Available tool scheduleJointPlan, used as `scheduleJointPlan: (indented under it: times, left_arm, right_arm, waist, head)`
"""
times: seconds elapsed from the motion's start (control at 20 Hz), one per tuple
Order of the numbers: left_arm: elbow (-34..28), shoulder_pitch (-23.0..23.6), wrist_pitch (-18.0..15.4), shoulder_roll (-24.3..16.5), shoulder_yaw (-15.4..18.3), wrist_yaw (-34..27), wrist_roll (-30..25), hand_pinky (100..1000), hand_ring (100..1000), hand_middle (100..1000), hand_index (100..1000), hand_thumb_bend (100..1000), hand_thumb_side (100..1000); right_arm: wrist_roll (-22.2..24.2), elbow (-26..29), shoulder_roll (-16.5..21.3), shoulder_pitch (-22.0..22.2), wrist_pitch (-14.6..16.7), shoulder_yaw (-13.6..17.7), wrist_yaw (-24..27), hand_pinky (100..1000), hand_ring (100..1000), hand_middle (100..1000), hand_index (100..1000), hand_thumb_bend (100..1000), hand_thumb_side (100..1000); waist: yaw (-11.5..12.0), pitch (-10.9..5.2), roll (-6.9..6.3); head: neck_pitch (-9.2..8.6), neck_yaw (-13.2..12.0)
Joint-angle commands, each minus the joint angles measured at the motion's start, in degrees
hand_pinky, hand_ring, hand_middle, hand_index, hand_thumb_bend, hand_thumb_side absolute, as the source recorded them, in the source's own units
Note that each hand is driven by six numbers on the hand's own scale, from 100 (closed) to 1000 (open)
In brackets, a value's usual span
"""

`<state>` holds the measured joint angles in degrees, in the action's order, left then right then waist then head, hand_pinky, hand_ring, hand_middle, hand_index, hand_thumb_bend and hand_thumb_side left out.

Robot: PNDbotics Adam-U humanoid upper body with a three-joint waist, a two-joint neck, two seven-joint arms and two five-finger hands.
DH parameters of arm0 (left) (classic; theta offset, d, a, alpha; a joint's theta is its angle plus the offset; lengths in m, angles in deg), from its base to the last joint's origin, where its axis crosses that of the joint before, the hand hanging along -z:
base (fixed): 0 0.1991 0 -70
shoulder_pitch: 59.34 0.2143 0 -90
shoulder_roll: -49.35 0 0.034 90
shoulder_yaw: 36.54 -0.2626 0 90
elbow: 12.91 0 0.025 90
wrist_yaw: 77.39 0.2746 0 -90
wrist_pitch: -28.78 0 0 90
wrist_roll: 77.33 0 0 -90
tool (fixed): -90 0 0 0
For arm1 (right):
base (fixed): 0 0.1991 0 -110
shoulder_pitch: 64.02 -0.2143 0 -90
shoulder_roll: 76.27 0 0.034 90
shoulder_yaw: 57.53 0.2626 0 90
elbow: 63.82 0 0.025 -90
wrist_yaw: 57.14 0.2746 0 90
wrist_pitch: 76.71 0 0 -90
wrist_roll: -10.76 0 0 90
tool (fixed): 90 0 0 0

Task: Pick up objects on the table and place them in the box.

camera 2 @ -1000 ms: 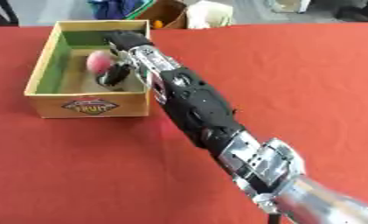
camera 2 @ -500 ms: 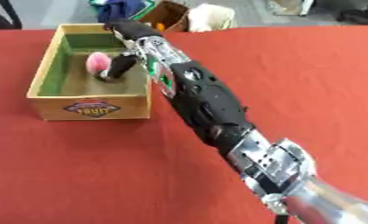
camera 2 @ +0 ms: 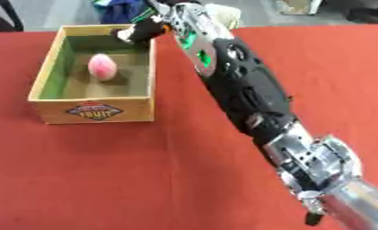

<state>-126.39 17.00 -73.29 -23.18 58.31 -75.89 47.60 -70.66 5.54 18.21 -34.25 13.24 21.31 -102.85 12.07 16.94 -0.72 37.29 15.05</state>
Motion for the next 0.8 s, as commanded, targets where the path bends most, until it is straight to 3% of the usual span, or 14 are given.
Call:
scheduleJointPlan:
  times: [0.05,0.2,0.3,0.5,0.55,0.6,0.8]
  left_arm:
    - [-1.1,-0.6,-0.2,-0.7,0.6,0.3,0.4,556,516,440,593,100,655]
    - [-1.1,-0.6,-0.2,-0.7,0.8,0.4,0.6,556,516,440,593,100,654]
    - [-1.1,-0.7,-0.2,-0.8,0.9,0.5,0.7,556,516,440,593,100,651]
    - [-1.1,-1.0,-0.2,-0.8,1.1,0.7,0.9,556,516,440,593,100,648]
    - [-1.1,-1.0,-0.2,-0.8,1.2,0.7,1.0,556,516,440,593,100,648]
    - [-1.1,-1.1,-0.2,-0.8,1.3,0.8,1.1,556,516,440,593,100,648]
    - [-1.1,-1.2,-0.2,-0.9,1.3,0.9,1.3,556,517,440,593,100,649]
  right_arm:
    - [-2.7,5.5,4.1,1.6,2.4,2.1,3.0,608,716,689,900,474,550]
    - [-5.1,9.4,5.9,5.5,3.0,4.3,5.5,601,709,674,873,312,579]
    - [-6.7,12.0,6.1,7.9,2.5,5.9,7.1,599,700,653,847,100,595]
    - [-10.0,17.4,6.1,12.8,-0.2,8.4,10.4,601,697,628,803,100,673]
    - [-10.9,18.8,6.0,14.2,-0.9,8.7,11.2,598,695,627,800,100,667]
    - [-11.8,20.3,5.9,15.7,-1.5,8.8,12.2,574,690,625,790,100,589]
    - [-15.4,26.2,5.9,21.5,-2.6,8.4,15.7,566,692,637,788,100,592]
  waist:
    - [-0.3,-0.87,-0.16]
    - [-0.6,-0.73,-0.17]
    - [-0.9,-0.68,-0.14]
    - [-1.2,-0.51,-0.09]
    - [-1.3,-0.47,-0.1]
    - [-1.3,-0.41,-0.12]
    - [-1.7,-0.3,-0.21]
  head:
    - [0.41,-0.8]
    - [0.57,-1.5]
    - [0.72,-1.9]
    - [0.59,-2.3]
    - [0.47,-2.4]
    - [0.34,-2.5]
    - [0.07,-3.1]
